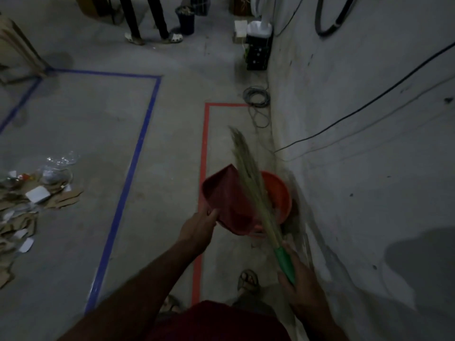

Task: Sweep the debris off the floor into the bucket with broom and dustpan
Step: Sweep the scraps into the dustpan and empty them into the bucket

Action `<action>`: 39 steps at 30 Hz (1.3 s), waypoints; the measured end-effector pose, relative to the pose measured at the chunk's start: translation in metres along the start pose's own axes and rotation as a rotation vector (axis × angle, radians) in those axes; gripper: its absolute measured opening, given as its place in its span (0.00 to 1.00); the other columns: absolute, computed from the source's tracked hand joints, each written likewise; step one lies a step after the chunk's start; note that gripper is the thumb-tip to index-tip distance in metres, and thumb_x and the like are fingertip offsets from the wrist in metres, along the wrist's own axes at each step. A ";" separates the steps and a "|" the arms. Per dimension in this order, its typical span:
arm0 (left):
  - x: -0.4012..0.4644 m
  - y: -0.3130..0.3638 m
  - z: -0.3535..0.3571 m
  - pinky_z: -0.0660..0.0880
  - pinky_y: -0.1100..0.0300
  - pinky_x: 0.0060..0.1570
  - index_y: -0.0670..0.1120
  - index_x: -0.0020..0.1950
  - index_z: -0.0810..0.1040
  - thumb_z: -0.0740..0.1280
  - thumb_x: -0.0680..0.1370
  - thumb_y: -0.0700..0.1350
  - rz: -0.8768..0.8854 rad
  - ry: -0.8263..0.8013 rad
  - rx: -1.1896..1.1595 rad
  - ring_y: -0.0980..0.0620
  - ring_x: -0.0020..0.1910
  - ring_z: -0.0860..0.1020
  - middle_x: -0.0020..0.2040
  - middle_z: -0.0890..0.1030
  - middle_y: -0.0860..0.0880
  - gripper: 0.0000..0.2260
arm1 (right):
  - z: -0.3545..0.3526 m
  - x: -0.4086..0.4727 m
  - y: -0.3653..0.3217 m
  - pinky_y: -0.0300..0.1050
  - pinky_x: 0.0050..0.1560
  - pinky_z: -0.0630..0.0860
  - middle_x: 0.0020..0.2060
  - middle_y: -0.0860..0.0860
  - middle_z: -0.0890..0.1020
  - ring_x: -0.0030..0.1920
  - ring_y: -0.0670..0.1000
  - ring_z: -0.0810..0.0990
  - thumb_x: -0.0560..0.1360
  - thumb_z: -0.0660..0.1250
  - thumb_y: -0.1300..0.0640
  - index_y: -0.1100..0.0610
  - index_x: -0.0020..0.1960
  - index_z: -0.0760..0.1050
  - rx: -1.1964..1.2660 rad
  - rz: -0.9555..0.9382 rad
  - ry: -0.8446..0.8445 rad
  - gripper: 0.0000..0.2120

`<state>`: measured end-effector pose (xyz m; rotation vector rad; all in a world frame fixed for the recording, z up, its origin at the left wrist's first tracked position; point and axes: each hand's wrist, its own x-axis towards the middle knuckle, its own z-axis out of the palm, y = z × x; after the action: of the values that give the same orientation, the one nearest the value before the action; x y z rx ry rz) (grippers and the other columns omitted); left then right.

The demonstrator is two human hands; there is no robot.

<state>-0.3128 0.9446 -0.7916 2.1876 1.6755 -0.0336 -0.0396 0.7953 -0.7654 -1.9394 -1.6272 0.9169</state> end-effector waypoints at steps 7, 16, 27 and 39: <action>-0.027 -0.073 -0.028 0.74 0.51 0.41 0.52 0.68 0.66 0.62 0.81 0.44 -0.264 0.186 -0.162 0.42 0.48 0.77 0.59 0.71 0.45 0.16 | 0.033 -0.018 -0.069 0.41 0.55 0.79 0.75 0.41 0.67 0.62 0.45 0.79 0.75 0.57 0.32 0.38 0.78 0.58 -0.123 -0.215 0.013 0.33; -0.164 -0.217 -0.045 0.74 0.51 0.40 0.50 0.66 0.67 0.60 0.83 0.43 -0.614 0.353 -0.244 0.46 0.47 0.76 0.58 0.72 0.45 0.12 | 0.136 0.020 -0.191 0.50 0.48 0.80 0.62 0.51 0.79 0.52 0.56 0.83 0.74 0.72 0.53 0.43 0.79 0.57 -0.271 -0.491 -0.097 0.39; -0.308 -0.317 -0.034 0.73 0.53 0.41 0.49 0.69 0.66 0.62 0.81 0.40 -1.115 0.402 -0.331 0.45 0.46 0.77 0.57 0.72 0.44 0.17 | 0.253 0.053 -0.317 0.49 0.32 0.76 0.50 0.50 0.75 0.36 0.52 0.78 0.79 0.65 0.48 0.33 0.78 0.40 -0.501 -0.753 -0.404 0.41; -0.371 -0.437 -0.027 0.68 0.55 0.37 0.46 0.66 0.70 0.59 0.83 0.46 -1.413 0.483 -0.358 0.48 0.40 0.72 0.54 0.73 0.44 0.12 | 0.395 0.095 -0.438 0.39 0.27 0.65 0.44 0.48 0.70 0.33 0.47 0.73 0.80 0.62 0.46 0.36 0.78 0.44 -0.573 -0.815 -0.602 0.35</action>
<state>-0.8336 0.7036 -0.7996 0.4387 2.8279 0.3949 -0.6167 0.9475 -0.7450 -1.0537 -2.9593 0.7489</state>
